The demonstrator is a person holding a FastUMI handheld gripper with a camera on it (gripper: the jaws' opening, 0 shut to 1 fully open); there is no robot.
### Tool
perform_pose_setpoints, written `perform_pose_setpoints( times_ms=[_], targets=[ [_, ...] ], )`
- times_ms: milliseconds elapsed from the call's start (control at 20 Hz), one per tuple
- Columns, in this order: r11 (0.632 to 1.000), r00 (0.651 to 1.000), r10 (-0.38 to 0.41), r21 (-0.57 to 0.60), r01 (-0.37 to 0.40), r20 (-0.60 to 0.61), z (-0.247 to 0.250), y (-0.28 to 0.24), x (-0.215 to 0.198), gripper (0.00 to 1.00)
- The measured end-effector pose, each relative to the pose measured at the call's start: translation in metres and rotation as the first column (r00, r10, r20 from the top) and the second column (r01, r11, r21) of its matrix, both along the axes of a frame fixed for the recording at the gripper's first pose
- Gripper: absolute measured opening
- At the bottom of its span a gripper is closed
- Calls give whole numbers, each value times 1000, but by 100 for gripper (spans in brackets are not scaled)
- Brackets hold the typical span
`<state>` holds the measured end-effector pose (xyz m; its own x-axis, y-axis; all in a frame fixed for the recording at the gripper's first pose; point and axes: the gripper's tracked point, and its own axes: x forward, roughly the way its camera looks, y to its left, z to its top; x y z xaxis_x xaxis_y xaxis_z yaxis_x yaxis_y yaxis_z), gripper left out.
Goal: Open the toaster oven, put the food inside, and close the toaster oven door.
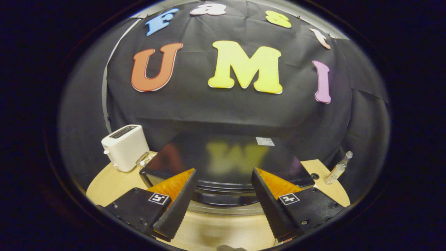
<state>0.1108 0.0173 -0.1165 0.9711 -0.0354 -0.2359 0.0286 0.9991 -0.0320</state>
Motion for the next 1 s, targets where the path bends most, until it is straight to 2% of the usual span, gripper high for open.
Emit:
perform_pose_setpoints(
  times_ms=[50,200,400,750,1000],
  targets=[
    [1000,1000,-6,7,6,28,5,1,2,99],
    [1000,1000,-16,-15,17,15,1,2,0,100],
    [1000,1000,-24,16,24,-4,-3,1,-12,100],
    [1000,999,-30,8,30,-26,-18,4,-55,100],
    [1000,997,-16,15,17,-78,-48,6,-94,99]
  ],
)
